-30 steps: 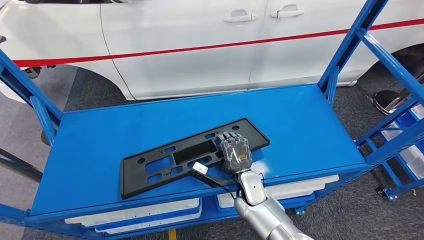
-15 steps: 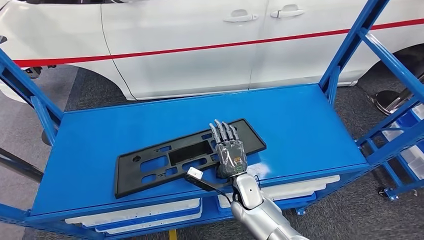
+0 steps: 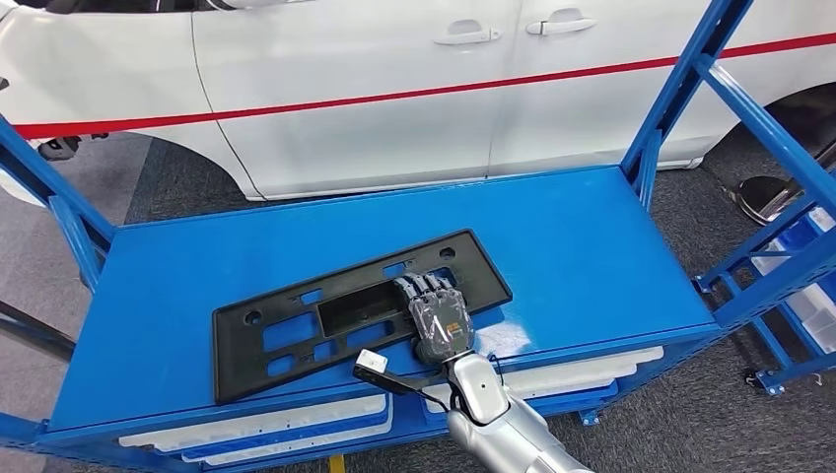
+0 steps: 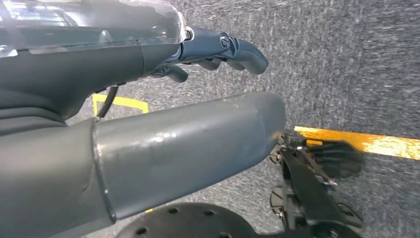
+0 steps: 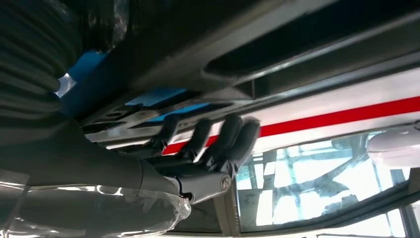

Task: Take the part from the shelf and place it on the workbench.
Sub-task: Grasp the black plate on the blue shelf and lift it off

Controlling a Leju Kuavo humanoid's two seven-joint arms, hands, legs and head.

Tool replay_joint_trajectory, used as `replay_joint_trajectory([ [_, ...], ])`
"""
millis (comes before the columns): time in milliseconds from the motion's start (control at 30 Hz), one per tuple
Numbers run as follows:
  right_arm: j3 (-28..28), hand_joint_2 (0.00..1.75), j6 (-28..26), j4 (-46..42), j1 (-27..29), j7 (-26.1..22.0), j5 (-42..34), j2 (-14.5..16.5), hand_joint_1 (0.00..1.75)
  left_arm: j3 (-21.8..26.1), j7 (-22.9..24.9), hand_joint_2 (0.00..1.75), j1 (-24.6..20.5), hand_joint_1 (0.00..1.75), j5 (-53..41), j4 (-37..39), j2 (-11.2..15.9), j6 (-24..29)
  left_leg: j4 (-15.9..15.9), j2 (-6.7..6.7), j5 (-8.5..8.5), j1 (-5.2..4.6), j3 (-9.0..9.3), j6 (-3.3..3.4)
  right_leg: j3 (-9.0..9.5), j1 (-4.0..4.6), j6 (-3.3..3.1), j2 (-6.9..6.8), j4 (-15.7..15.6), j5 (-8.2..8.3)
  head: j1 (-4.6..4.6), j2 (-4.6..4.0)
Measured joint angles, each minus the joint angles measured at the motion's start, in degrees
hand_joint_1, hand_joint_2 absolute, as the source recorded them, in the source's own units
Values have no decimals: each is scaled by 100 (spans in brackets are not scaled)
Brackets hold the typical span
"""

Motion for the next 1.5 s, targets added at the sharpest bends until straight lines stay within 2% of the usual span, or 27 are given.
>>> replay_joint_trajectory([
  [67,30,175,0,32,-4,8,0,2,162,4,0,0,1,0,-11,0,-2,-4,-46,-2,31,2,11,46,-9,-3,67,1,-8,9,-1,-1],
  [133,81,175,0,55,-14,20,0,-2,161,8,0,0,5,0,-23,0,-10,-6,-118,12,87,33,33,115,-72,-5,125,0,150,-124,0,0],
  [167,110,175,0,65,-20,23,0,-5,161,10,0,0,5,0,-29,0,-15,-9,-146,20,109,50,38,142,-176,-9,148,-1,387,-278,1,0],
  [233,163,175,0,83,-26,23,0,-12,162,19,0,0,3,0,-39,0,-20,-15,-149,26,117,46,24,162,-508,-28,183,-3,1100,-636,2,0],
  [267,187,175,0,89,-25,23,-1,-14,161,26,0,0,3,0,-43,0,-20,-18,-147,26,116,46,21,162,-649,-41,200,-3,1396,-730,2,-1],
  [300,208,175,0,94,-25,23,-1,-17,161,34,0,0,4,0,-44,0,-22,-19,-143,25,113,48,22,159,-714,-54,215,-4,1525,-720,2,-1],
  [333,231,175,0,98,-27,23,-2,-20,159,43,0,0,5,0,-45,0,-25,-19,-135,23,107,52,27,153,-671,-69,227,-5,1434,-599,3,-1],
  [400,277,175,0,101,-38,23,-2,-23,158,54,0,0,5,0,-46,0,-34,-22,-97,15,73,64,36,112,-343,-102,237,-7,747,-216,2,0],
  [467,339,175,0,101,-60,26,0,-22,160,69,-2,0,-1,0,-49,0,-40,-25,-24,5,26,49,10,41,-83,-101,207,-3,171,-33,0,1],
  [567,430,175,0,100,-86,33,-4,-19,163,94,-10,0,-5,0,-51,0,-43,-24,-9,-1,11,50,-3,-57,-47,-67,102,5,60,-37,-2,0],
  [633,456,175,0,63,-81,-90,-78,-14,164,102,-14,0,-2,0,-49,0,-50,-23,109,1,-94,72,-38,-116,-22,-72,25,-4,24,-16,-1,-1],
  [667,459,175,0,22,-66,-201,-148,-8,164,108,-16,0,-2,0,-48,0,-54,-22,311,3,-228,77,-123,-136,-13,-81,-6,-10,7,-6,-2,0],
  [767,446,175,0,-107,3,-480,-330,5,165,135,-17,0,5,0,-46,0,-58,-18,1333,6,-713,81,-587,-167,-17,-59,-47,-14,4,-4,-2,0],
  [800,443,175,0,-130,25,-559,-383,8,166,141,-17,0,9,0,-46,0,-58,-18,1519,6,-742,81,-674,-164,-16,-50,-50,-12,6,-5,-2,-1],
  [833,427,175,0,-161,53,-699,-488,18,165,145,-17,0,12,0,-43,0,-58,-17,1492,6,-657,80,-663,-152,-12,-42,-51,-9,7,-7,-1,-1],
  [867,390,175,0,-211,88,-924,-655,45,165,150,-19,0,13,0,-38,0,-59,-13,1249,6,-480,79,-548,-131,-3,-36,-51,-5,8,-8,-1,-1],
  [933,232,175,0,-363,181,-1687,-1267,193,166,182,-28,0,9,0,-17,0,-60,4,506,7,-121,64,-199,-77,5,-15,-45,11,14,-14,-1,-1],
  [1000,65,175,9,-562,307,-2747,-2494,431,169,244,-44,0,-2,0,19,0,-67,41,69,1,-10,33,-5,-36,-17,-1,-6,22,23,-12,-1,-1],
  [1067,91,175,60,-1048,508,-3570,-4219,596,171,321,-62,0,-5,0,52,0,-89,90,-2,-21,-13,14,3,1,-34,-4,59,7,17,-2,0,-1],
  [1133,321,175,155,-1862,687,-3744,-5676,627,171,408,-78,0,24,0,67,0,-127,129,-67,-21,33,33,18,65,-66,-8,117,-4,99,-87,2,-1],
  [1167,443,175,200,-2256,731,-3709,-6084,617,171,453,-84,0,39,0,70,0,-143,144,-102,-4,54,46,29,99,-150,-6,141,-3,285,-218,2,-1],
  [1267,699,175,302,-3075,845,-3743,-6545,556,173,555,-86,0,49,0,73,0,-174,166,-114,34,61,43,30,149,-621,-18,188,-3,1298,-717,2,0],
  [1300,756,175,354,-3265,892,-3810,-6702,521,174,585,-87,0,42,0,74,0,-182,167,-104,32,53,40,30,156,-722,-21,197,-3,1515,-755,2,0],
  [1333,807,175,423,-3452,931,-3886,-6903,478,174,619,-87,0,34,0,78,0,-191,168,-88,25,41,38,32,159,-735,-24,202,-4,1540,-686,3,0],
  [1367,847,175,497,-3640,963,-3951,-7107,434,175,654,-87,0,27,0,84,0,-204,169,-65,15,24,38,34,157,-645,-27,200,-5,1350,-522,3,-1],
  [1433,892,175,600,-4028,1019,-4039,-7373,354,175,721,-87,0,25,0,103,0,-236,175,-6,-4,-26,30,33,127,-292,-29,168,-6,621,-166,3,-1],
  [1500,926,175,637,-4363,1089,-4106,-7473,288,175,783,-91,0,29,0,132,0,-260,184,47,-13,-68,9,15,73,-86,-14,118,0,161,-49,1,-1],
])
